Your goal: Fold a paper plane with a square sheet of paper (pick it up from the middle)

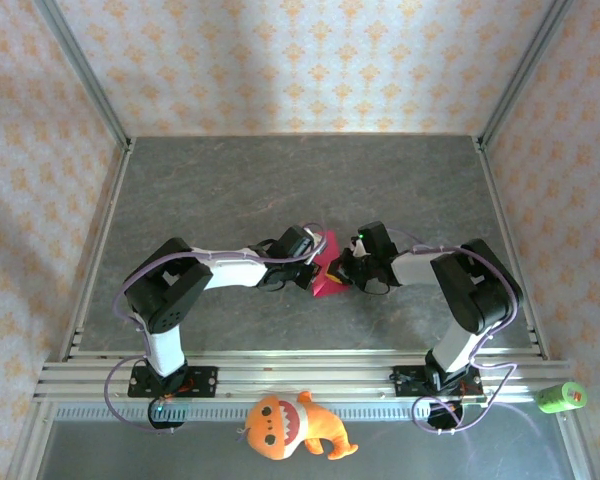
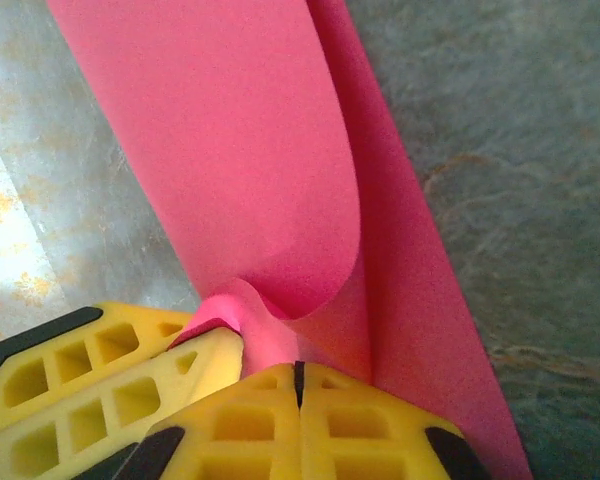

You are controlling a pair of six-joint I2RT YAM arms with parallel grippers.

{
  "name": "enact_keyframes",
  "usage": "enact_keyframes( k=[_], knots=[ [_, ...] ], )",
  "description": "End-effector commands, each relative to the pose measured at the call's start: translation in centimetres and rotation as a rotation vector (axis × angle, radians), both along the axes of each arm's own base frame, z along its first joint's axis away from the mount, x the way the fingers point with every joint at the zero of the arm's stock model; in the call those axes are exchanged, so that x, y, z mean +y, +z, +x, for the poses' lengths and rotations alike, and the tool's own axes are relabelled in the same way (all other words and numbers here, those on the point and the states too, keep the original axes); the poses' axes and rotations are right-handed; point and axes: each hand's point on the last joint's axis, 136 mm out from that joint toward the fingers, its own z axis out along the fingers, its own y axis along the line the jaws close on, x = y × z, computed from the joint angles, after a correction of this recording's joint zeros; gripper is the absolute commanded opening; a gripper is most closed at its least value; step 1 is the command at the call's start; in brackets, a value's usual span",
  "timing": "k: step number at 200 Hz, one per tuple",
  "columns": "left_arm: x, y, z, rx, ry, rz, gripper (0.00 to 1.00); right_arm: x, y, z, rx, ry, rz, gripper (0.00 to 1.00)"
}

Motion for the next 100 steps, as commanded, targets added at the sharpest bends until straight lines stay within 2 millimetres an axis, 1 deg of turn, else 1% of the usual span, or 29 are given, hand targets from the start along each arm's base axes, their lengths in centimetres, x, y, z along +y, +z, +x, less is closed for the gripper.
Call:
enact_keyframes(
  k=[1,29,38,49,65,84,100],
  knots=[
    [1.3,-1.8,-1.6,0.046,0.010,0.058,0.00,-0.6,-0.7,-0.3,0.011,-0.005,-0.051,0.00],
    [1.4,-1.8,-1.7,0.047,0.011,0.061,0.00,0.5,2.2,1.5,-0.061,0.008,-0.001,0.00],
    [1.3,-1.8,-1.7,0.046,0.010,0.059,0.00,0.6,2.7,2.1,-0.076,0.005,0.005,0.00],
    [1.3,-1.8,-1.7,0.046,0.009,0.060,0.00,0.5,2.7,2.6,-0.080,-0.003,0.004,0.00],
    [1.4,-1.8,-1.7,0.044,0.012,0.062,0.00,0.2,1.9,2.9,-0.066,-0.011,-0.011,0.00],
    [1.5,-1.8,-1.8,0.045,0.010,0.066,0.00,-1.0,-0.1,2.7,-0.030,-0.037,-0.069,0.00],
    [1.5,-1.9,-1.8,0.045,0.010,0.067,0.00,-2.1,-1.9,2.2,0.004,-0.052,-0.126,0.00]
  ],
)
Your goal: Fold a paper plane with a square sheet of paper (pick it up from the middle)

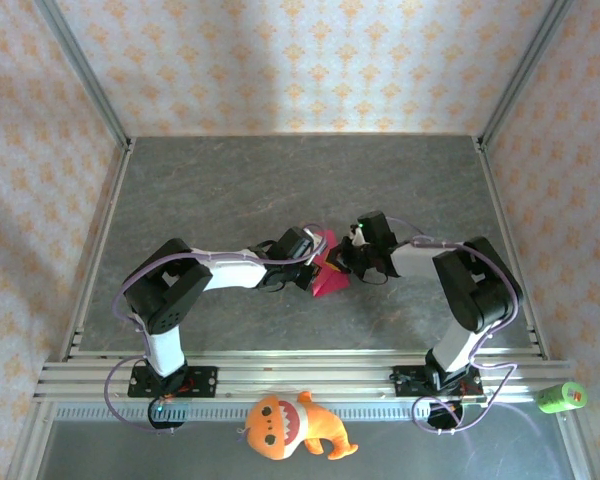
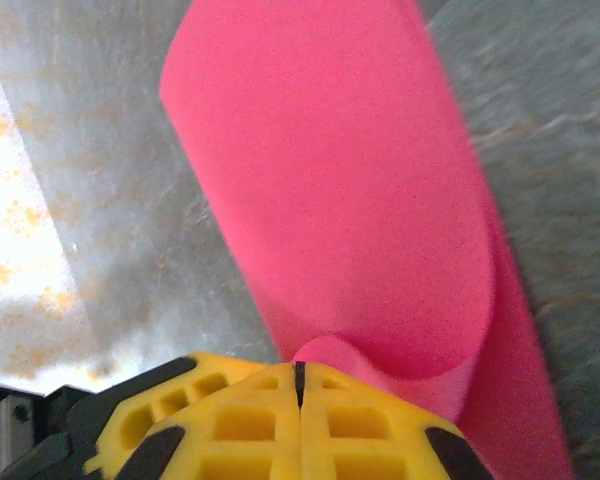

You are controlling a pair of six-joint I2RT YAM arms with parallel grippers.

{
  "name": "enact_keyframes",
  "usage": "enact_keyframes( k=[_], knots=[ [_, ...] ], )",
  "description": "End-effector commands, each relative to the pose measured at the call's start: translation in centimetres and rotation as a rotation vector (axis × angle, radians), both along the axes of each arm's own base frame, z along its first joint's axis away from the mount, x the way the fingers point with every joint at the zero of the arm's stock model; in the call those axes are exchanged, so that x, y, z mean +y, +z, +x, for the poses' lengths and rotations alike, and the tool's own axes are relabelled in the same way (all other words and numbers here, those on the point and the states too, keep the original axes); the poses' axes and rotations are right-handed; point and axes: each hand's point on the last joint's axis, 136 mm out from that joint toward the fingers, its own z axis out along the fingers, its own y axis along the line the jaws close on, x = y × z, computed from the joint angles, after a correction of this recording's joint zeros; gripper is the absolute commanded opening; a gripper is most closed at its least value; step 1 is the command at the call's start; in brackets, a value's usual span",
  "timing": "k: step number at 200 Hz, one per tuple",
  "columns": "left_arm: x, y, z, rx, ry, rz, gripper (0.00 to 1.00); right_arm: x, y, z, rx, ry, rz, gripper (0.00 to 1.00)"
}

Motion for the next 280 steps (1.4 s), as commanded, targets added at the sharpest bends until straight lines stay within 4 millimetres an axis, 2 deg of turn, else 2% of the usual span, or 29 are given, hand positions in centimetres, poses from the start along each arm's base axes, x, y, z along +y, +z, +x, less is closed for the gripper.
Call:
enact_keyframes(
  k=[1,22,35,47,78,92,106,149,173,195,227,246,280],
  knots=[
    [1.6,-1.9,-1.7,0.055,0.012,0.068,0.00,-2.2,-3.4,-0.7,0.063,-0.034,-0.116,0.00],
    [1.6,-2.0,-1.7,0.055,0.010,0.071,0.00,-3.2,-4.8,-1.1,0.094,-0.061,-0.123,0.00],
    [1.7,-2.0,-1.7,0.056,0.011,0.075,0.00,-3.5,-4.6,-0.9,0.090,-0.068,-0.122,0.00],
    [1.8,-2.1,-1.7,0.056,0.012,0.080,0.00,-3.4,-3.6,-0.4,0.070,-0.066,-0.097,0.00],
    [1.8,-2.1,-1.7,0.055,0.011,0.084,0.00,-2.2,0.7,1.4,-0.021,-0.045,-0.005,0.00],
    [1.8,-2.2,-1.7,0.057,0.012,0.084,0.00,-2.3,1.4,2.0,-0.044,-0.045,-0.004,0.00],
    [1.7,-2.1,-1.7,0.056,0.012,0.082,0.00,-2.5,0.8,2.0,-0.035,-0.050,-0.022,0.00],
    [1.7,-2.0,-1.6,0.053,0.007,0.083,0.00,-3.7,-3.1,0.5,0.053,-0.085,-0.084,0.00],
    [1.8,-2.0,-1.6,0.052,0.005,0.091,0.00,-4.9,-3.9,0.4,0.061,-0.113,-0.136,0.00],
    [1.8,-2.0,-1.7,0.053,0.006,0.090,0.00,-4.9,-2.9,1.0,0.032,-0.120,-0.117,0.00],
    [1.8,-1.9,-1.8,0.051,0.008,0.082,0.00,-4.6,0.4,2.2,-0.056,-0.137,-0.080,0.00],
    [1.7,-1.7,-1.6,0.046,0.011,0.077,0.00,-4.0,1.8,2.3,-0.081,-0.122,-0.038,0.00],
    [1.6,-1.5,-1.6,0.042,0.008,0.071,0.00,-1.9,2.3,1.3,-0.064,-0.061,0.036,0.00]
  ],
)
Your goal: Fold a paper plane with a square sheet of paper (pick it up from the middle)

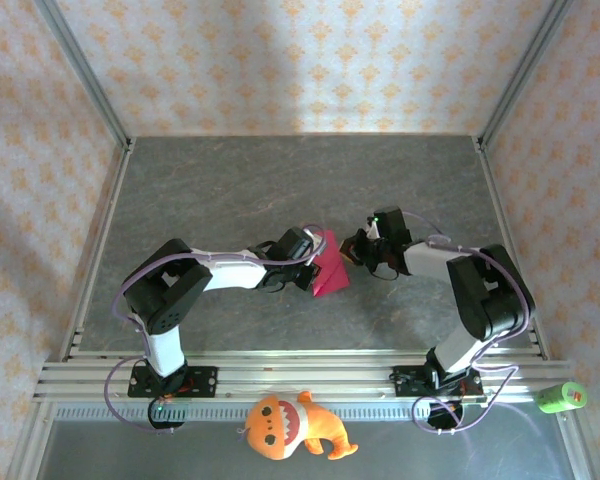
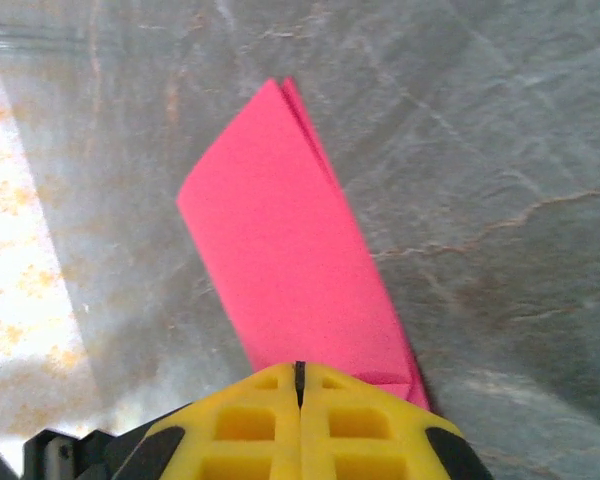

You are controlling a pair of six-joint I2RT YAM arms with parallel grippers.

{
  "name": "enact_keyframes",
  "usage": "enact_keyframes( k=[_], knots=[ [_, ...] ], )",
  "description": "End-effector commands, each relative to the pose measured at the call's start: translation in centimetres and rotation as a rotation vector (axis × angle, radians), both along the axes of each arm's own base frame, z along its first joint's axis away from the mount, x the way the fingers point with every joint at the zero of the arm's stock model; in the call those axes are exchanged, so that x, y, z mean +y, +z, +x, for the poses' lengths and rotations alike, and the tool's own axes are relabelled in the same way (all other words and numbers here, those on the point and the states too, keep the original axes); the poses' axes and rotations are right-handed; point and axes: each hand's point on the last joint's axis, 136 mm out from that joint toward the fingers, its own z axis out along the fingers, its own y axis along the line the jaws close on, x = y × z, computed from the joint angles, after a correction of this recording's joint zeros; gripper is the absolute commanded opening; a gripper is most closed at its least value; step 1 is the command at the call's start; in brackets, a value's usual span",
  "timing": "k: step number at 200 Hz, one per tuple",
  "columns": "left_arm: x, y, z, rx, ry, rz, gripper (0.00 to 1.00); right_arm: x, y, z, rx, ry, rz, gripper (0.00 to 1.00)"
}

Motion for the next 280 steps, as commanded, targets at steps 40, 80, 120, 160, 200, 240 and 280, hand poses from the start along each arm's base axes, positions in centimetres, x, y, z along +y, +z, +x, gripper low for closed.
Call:
enact_keyframes(
  k=[40,80,120,160,200,240,280],
  knots=[
    [1.6,-1.6,-1.6,0.051,0.010,0.074,0.00,3.7,-0.7,-2.1,0.048,0.092,0.036,0.00],
    [1.6,-1.6,-1.6,0.054,0.010,0.075,0.00,2.9,-4.0,-3.4,0.126,0.097,-0.064,0.00],
    [1.3,-1.1,-1.6,0.053,0.010,0.057,0.00,1.3,-6.8,-5.7,0.193,0.082,-0.120,0.00],
    [0.1,1.9,-1.2,0.059,0.073,-0.070,0.18,0.8,-7.3,-6.7,0.201,0.079,-0.119,0.00],
    [0.1,6.3,-0.6,0.059,0.220,-0.222,0.37,1.0,-6.9,-7.0,0.186,0.078,-0.083,0.00],
    [-2.0,7.0,-2.8,0.205,0.204,-0.413,0.14,1.0,-7.0,-7.2,0.186,0.070,-0.073,0.00],
    [-3.9,5.3,-3.9,0.336,0.147,-0.442,0.06,0.9,-7.1,-7.2,0.187,0.071,-0.074,0.00]
  ],
)
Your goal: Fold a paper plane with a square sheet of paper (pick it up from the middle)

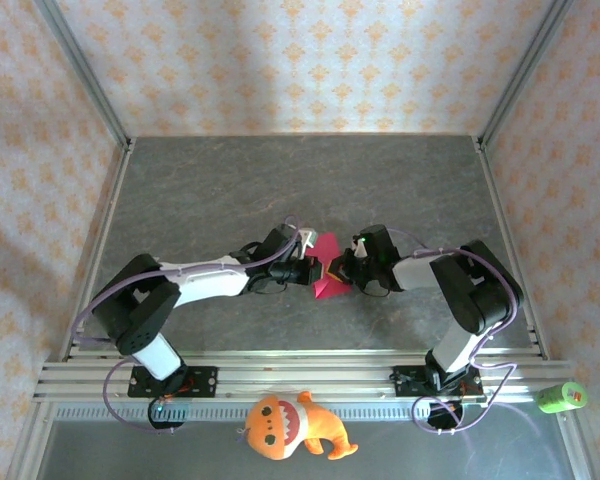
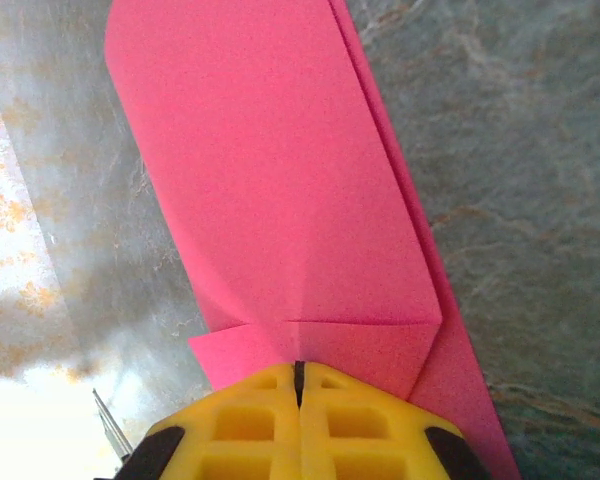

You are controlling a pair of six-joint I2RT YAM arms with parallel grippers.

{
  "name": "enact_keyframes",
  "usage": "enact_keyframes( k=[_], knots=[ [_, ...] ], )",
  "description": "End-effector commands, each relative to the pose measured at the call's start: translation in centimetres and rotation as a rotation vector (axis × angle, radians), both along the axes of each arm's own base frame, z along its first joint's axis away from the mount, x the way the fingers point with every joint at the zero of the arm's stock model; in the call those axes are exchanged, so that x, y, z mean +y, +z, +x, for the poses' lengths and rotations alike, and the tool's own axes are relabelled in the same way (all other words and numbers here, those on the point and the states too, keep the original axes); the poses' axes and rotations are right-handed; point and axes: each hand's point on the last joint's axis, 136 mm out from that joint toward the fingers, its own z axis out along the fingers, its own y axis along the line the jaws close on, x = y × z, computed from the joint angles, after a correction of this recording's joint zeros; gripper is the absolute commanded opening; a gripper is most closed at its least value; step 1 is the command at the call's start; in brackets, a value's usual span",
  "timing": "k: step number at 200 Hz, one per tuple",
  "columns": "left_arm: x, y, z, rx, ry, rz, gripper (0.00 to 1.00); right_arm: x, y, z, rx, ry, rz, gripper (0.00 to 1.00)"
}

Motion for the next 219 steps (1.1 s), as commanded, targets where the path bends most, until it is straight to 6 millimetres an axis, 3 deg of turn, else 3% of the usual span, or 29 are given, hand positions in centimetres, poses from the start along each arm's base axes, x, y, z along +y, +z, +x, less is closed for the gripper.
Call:
enact_keyframes(
  k=[1,106,219],
  knots=[
    [-1.9,-0.3,-1.1,0.091,-0.045,-0.084,0.06,-2.0,-3.4,-2.9,0.137,-0.023,-0.097,0.00],
    [-2.2,-3.9,-2.0,0.199,-0.051,-0.074,0.06,-2.0,-3.5,-2.9,0.137,-0.018,-0.098,0.00],
    [-1.5,-4.7,-4.0,0.244,-0.063,-0.100,0.07,-1.9,-3.6,-3.0,0.141,-0.007,-0.103,0.00]
  ],
)
